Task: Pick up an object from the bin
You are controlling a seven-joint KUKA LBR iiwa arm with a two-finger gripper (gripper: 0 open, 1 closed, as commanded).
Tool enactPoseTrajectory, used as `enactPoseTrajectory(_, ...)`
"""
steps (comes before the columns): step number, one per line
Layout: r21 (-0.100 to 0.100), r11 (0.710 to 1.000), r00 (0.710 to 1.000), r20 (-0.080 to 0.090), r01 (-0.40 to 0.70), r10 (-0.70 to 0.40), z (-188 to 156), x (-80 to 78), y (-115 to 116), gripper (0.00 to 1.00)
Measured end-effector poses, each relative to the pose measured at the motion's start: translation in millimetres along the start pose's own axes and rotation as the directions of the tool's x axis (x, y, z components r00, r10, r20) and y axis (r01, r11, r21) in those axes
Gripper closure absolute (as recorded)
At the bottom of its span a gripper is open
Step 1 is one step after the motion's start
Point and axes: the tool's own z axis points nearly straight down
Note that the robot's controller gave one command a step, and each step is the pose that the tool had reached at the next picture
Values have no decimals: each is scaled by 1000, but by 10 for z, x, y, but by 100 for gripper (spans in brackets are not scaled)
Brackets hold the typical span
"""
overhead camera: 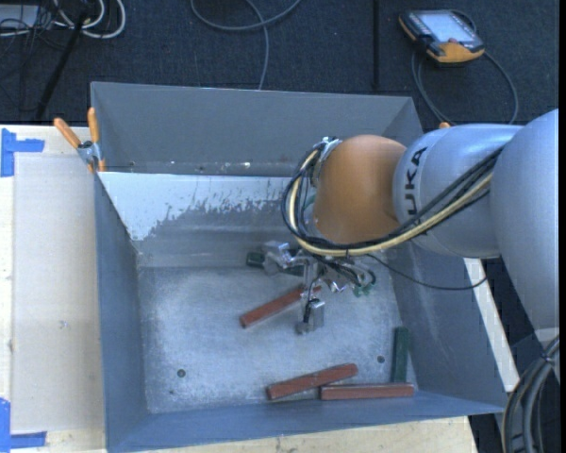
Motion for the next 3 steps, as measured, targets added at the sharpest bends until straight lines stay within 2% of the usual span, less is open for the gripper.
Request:
enactPoseTrajectory(1, -2, 991, 991, -7, 132, -132, -19, 44, 115, 100)
enactPoseTrajectory(3, -3, 991, 991, -8, 132, -132, -38, 51, 118, 100)
